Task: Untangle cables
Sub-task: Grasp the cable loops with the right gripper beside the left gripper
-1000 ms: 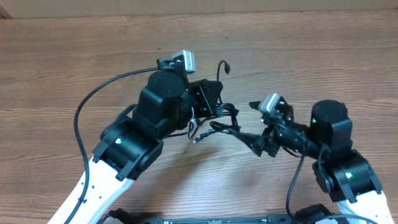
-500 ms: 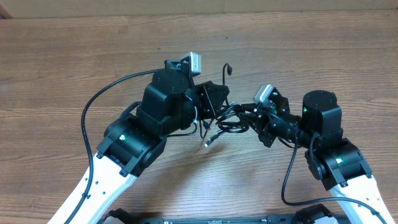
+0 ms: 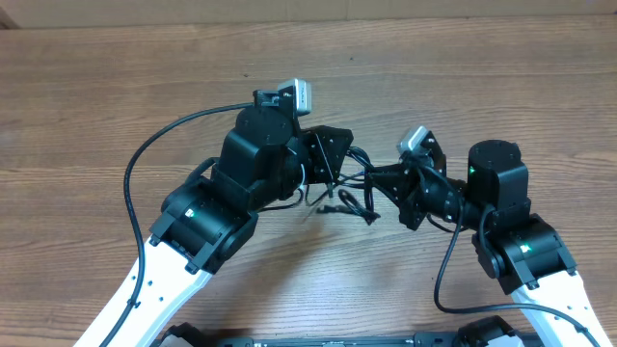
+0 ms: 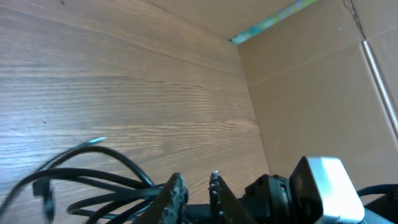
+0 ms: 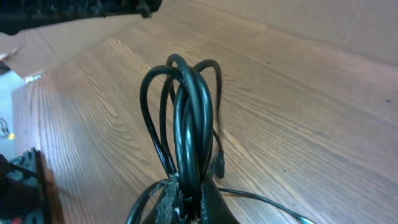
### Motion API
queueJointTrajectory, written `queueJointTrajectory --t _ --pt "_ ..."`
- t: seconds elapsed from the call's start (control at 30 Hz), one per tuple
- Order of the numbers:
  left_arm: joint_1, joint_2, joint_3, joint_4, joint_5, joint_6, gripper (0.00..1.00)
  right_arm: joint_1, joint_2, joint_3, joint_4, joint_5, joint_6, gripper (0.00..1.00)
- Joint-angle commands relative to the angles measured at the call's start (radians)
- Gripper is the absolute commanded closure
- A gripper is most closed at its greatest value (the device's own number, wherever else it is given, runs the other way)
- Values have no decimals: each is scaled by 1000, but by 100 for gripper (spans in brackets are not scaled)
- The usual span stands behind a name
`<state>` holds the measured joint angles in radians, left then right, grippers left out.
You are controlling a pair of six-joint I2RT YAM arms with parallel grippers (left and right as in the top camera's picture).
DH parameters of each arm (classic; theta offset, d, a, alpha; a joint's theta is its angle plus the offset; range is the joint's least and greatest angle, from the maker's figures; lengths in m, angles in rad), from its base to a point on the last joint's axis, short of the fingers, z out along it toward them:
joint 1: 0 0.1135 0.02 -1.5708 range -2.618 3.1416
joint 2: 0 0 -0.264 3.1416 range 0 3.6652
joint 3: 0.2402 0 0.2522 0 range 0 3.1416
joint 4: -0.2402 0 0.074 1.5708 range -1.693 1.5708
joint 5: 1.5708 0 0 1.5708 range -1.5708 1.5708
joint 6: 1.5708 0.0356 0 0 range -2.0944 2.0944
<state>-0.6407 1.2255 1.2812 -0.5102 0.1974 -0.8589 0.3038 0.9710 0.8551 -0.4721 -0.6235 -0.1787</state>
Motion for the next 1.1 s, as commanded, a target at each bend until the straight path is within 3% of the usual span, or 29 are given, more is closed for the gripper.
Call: queueJointTrajectory --t 0.0,0.1,0.27,0.33,0.4,0.53,0.73,1.0,1.07 --pt "1 -3 10 -11 -26 92 69 6 -5 29 6 -10 86 96" --pt "1 -3 10 -39 -30 176 50 5 -5 29 7 -10 105 96" --pt "1 -3 10 -155 -111 209 52 5 -6 29 12 -11 132 96" --pt "1 -3 10 -204 -140 209 67 5 -6 29 23 -28 138 96" --pt "1 -3 10 -230 -146 205 71 5 -6 29 30 -29 139 96" --pt "1 -3 10 -245 -145 205 64 4 -6 29 35 -35 156 96" --pt "-1 -3 10 -246 -145 205 42 4 -6 29 61 -111 195 96" --pt "-2 -2 10 -244 -134 205 44 4 -6 29 87 -187 228 96" --pt "-2 -2 10 -244 -134 205 54 4 -6 29 89 -191 230 96"
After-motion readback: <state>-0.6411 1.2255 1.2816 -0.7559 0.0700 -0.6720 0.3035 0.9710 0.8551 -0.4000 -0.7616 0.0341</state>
